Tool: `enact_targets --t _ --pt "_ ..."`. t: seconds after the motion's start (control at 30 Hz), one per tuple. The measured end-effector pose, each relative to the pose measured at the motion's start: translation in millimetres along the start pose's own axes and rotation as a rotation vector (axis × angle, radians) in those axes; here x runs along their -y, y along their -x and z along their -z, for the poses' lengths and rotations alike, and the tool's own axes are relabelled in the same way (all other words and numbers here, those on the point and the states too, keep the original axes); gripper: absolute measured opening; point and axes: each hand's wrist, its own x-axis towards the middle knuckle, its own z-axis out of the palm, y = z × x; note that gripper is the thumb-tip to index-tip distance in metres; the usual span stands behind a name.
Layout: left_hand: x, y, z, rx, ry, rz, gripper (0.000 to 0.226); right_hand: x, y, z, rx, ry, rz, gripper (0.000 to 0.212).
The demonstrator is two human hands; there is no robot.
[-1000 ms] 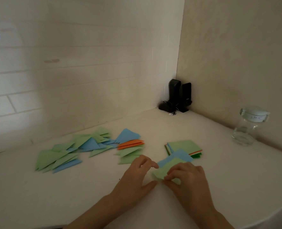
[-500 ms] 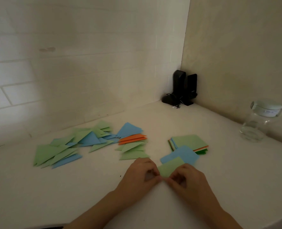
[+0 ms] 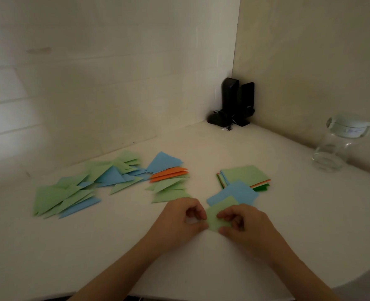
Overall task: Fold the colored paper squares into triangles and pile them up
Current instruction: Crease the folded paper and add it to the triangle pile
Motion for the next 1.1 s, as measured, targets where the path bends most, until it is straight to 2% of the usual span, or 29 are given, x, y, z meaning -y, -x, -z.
enact_targets --t 0.1,0.23,0.37,0.4,0.5,0.67,0.73,0.87,0.93,1.1 --pt "-1 3 2 0.011 0.027 -0.004 0.015 0 0 0 0.023 0.039 0.034 0.026" --pt "1 12 3 0.012 0.0 -0.081 0.02 8 1 -6 -0.027 0.083 0.006 0.01" --pt "1 27 5 0.009 -0.119 -0.239 0.032 10 10 -18 -0.082 0.084 0.092 0.024" --pt "-1 31 7 -0.006 -0.167 -0.294 0.032 11 12 -19 -0.08 0.087 0.112 0.021" --pt "-2 41 16 -0.044 -0.344 -0.437 0.025 15 15 -21 -0.015 0.11 0.163 0.009" --pt "12 51 24 -0.109 -0.534 -0.545 0.01 20 17 -30 0.109 0.149 0.281 0.026" --pt "17 53 23 -0.112 -0.579 -0.55 0.011 17 16 -32 0.09 0.186 0.294 0.032" --pt "11 56 20 -0.092 -0.637 -0.495 0.01 12 16 -29 -0.004 0.186 0.339 0.016" --pt "7 56 18 -0.088 -0.574 -0.416 0.012 6 17 -26 -0.026 0.184 0.371 0.014" --pt "13 46 13 -0.097 -0.305 -0.163 0.033 0 19 -20 -0.024 0.151 0.366 0.037"
